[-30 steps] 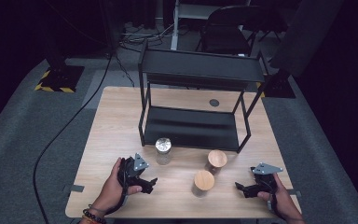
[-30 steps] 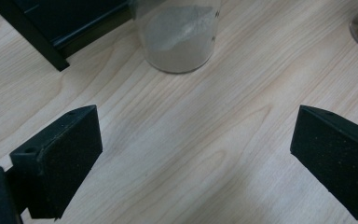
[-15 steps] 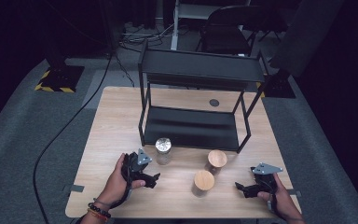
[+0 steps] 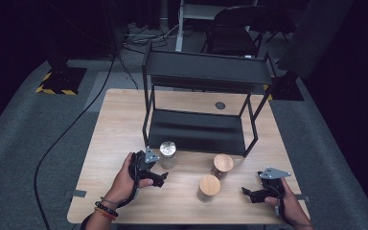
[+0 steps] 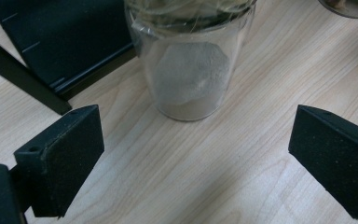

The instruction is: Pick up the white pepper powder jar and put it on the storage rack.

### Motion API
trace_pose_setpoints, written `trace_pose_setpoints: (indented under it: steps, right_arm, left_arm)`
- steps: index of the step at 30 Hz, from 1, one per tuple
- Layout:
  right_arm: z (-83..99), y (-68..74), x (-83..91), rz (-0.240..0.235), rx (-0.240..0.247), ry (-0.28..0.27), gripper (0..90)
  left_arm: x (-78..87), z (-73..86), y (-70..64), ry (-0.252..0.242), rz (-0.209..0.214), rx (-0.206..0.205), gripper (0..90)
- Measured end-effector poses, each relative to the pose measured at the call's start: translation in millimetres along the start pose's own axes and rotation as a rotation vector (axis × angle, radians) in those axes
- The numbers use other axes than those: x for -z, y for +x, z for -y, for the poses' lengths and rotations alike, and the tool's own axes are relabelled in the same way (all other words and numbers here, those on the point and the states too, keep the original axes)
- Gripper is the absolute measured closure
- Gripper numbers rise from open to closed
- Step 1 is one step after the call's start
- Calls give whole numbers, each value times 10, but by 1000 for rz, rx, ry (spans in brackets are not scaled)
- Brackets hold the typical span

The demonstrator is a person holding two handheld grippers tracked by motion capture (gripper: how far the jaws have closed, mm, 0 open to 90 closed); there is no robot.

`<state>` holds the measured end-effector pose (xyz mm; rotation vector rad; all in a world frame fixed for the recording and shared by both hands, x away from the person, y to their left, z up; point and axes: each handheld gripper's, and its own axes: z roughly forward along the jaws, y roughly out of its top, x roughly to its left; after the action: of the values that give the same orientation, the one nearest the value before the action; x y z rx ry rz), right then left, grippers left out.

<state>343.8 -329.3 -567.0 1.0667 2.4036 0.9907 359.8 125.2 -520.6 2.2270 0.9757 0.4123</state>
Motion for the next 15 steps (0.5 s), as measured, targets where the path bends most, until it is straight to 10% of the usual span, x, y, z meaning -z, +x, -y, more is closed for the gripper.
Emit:
trace_pose_setpoints:
  steps: [15]
  right_arm:
    - [0, 0, 0, 0, 0, 0, 0]
  left_arm:
    - [-125, -115, 20, -15, 26, 37, 27]
